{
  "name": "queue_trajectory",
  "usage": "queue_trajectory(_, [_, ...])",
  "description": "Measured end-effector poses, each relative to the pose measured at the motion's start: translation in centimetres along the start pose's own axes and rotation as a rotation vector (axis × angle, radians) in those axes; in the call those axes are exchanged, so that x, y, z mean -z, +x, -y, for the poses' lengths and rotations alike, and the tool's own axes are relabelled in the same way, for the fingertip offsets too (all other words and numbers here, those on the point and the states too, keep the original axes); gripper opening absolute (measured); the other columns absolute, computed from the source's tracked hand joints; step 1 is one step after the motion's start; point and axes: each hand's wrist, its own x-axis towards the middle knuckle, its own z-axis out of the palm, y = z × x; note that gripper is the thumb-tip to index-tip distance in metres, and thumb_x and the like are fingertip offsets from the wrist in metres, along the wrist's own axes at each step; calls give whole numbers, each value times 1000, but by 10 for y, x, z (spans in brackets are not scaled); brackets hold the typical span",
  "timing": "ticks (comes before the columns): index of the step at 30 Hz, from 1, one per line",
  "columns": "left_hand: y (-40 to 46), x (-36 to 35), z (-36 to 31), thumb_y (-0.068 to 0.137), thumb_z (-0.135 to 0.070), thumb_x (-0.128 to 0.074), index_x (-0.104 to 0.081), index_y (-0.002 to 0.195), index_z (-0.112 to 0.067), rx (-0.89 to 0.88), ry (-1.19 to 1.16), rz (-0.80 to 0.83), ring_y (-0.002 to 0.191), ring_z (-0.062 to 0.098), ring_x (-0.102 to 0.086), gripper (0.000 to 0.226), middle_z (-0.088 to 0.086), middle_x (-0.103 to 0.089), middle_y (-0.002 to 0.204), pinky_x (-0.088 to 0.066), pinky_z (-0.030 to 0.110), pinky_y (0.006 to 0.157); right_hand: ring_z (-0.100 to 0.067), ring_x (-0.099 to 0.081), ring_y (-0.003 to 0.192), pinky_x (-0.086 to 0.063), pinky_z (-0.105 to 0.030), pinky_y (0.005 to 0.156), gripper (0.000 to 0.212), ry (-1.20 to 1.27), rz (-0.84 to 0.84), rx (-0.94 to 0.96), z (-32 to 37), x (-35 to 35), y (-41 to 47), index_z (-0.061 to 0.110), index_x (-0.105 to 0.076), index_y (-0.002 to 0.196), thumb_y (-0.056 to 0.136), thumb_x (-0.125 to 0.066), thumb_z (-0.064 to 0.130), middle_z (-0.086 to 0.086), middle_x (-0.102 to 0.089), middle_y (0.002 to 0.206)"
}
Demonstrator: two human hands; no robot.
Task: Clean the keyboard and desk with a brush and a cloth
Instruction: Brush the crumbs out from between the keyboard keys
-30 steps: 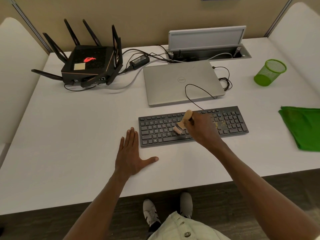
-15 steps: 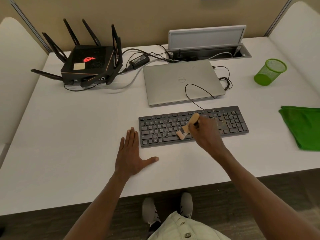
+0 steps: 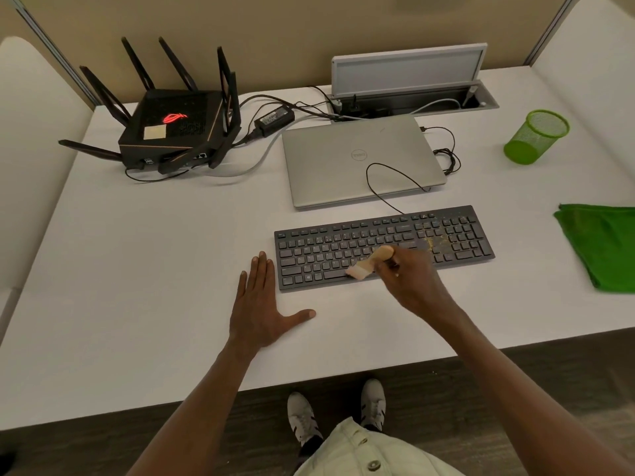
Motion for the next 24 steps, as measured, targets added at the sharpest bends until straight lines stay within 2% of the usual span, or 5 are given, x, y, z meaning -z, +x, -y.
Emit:
queue_trajectory(5, [0, 1, 0, 62, -109, -18, 10, 162, -9, 1, 10, 7, 154, 17, 23, 144, 6, 24, 168, 12, 38, 126, -6, -52, 47, -38, -17, 44, 9, -52, -89, -81, -23, 13, -7, 6, -69, 87, 93, -63, 9, 12, -55, 58])
queue_trajectory(8, [0, 0, 0, 63, -108, -22, 9, 162, -9, 0, 4, -1, 155, 17, 23, 144, 6, 23, 168, 10, 39, 126, -11, -59, 54, -48, -32, 48, 14, -77, -188, -145, -41, 31, -13, 10, -67, 78, 92, -64, 8, 0, -62, 61])
queue_trajectory(13, [0, -1, 0, 63, -108, -22, 6, 162, -8, -4, 3, -9, 155, 17, 20, 144, 6, 21, 169, 6, 41, 128, 2, -54, 55, -36, -12, 48, 10, -92, -198, -90, -31, 29, -10, 11, -68, 82, 91, -64, 9, 7, -60, 64])
queue_trajectory(16, [0, 0, 0, 63, -108, -23, 6, 162, -8, -3, -15, -7, 155, 17, 20, 144, 6, 21, 168, 6, 40, 127, -1, -54, 52, -37, -16, 47, 11, -63, -132, -40, -26, 15, -8, 10, -68, 81, 92, -64, 10, 8, -59, 61])
queue_trajectory(24, [0, -1, 1, 65, -107, -27, 5, 162, -8, -10, -17, -20, 155, 17, 20, 142, 6, 20, 169, 5, 41, 128, -5, -56, 54, -37, -11, 48, 23, -59, -259, -186, -22, 28, -2, 10, -61, 73, 95, -56, 12, 6, -57, 58])
